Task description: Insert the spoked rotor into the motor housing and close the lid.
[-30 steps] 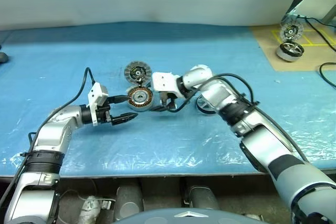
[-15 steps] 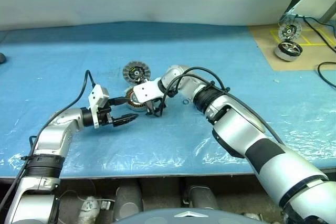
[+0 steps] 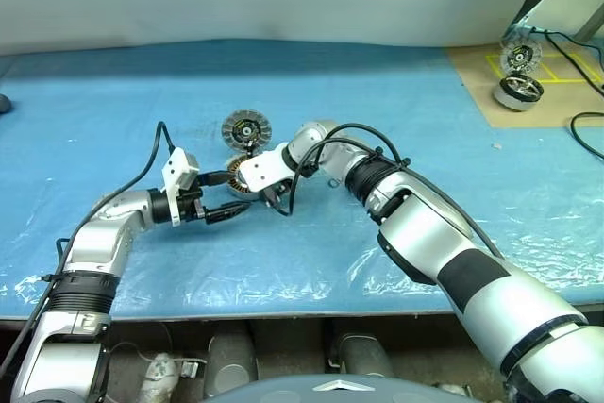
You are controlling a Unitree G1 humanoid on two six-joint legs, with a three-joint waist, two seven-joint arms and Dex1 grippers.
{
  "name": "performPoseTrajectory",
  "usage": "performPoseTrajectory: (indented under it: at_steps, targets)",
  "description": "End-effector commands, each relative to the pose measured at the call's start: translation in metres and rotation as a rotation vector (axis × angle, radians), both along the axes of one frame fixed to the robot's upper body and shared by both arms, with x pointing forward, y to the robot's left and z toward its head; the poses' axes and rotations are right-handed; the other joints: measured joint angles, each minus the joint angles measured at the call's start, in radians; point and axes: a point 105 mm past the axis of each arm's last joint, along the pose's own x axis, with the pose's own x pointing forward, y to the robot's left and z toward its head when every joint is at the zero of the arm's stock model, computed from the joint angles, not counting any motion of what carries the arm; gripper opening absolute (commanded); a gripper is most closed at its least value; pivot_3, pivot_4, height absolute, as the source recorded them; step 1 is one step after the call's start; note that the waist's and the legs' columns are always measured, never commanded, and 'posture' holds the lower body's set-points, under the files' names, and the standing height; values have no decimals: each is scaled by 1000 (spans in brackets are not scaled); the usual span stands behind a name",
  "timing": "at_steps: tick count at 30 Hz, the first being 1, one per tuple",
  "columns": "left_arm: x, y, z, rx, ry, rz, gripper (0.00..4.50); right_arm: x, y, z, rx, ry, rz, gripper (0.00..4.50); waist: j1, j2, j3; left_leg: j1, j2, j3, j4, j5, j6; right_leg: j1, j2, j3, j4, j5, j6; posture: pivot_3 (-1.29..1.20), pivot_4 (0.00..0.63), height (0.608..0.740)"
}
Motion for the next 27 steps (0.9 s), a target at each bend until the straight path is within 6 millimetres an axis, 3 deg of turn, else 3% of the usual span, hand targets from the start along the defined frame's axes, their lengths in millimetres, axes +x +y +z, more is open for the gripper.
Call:
performPoseTrajectory:
  at_steps: [1, 4, 11, 14, 26, 27]
  targets:
    - [0, -6, 9, 1, -37, -30, 4500, 2, -7, -4, -24, 5, -12, 2213, 0, 0, 0, 0, 0, 0, 0, 0, 0, 0, 0, 0, 0, 0, 0, 0, 150, 740]
    - [0, -8, 9, -2, -38, -34, 4500, 0, -16, 0, -4, 42, -11, 2213, 4, 0, 0, 0, 1, 0, 0, 0, 0, 1, 0, -2, 0, 0, 0, 0, 150, 740]
    - [-1, -8, 5, 7, -26, -44, 4500, -25, -75, -10, -54, 119, 1, 2213, 29, 0, 0, -2, 2, 0, 1, 0, 0, 3, -1, -4, -3, 2, 4, 0, 150, 740]
    - [-1, -9, 3, 22, -20, -65, 4500, -31, -87, -11, -64, 113, -40, 2213, 29, 0, 0, 0, 2, 0, 1, 0, 0, 3, 0, -4, -2, 2, 4, 0, 150, 740]
    - [13, -18, 2, 68, -32, -126, 4500, -53, -72, -14, 14, 203, -93, 2213, 24, 0, 0, 6, 3, 1, 0, 0, -1, 7, 0, -2, -2, 0, 0, 0, 150, 740]
    - [13, -18, 3, 64, -34, -126, 4500, -54, -71, -14, 17, 205, -84, 2484, 23, 0, 0, 6, 4, 1, 0, 0, -1, 7, 1, -3, -2, 0, 0, 0, 150, 740]
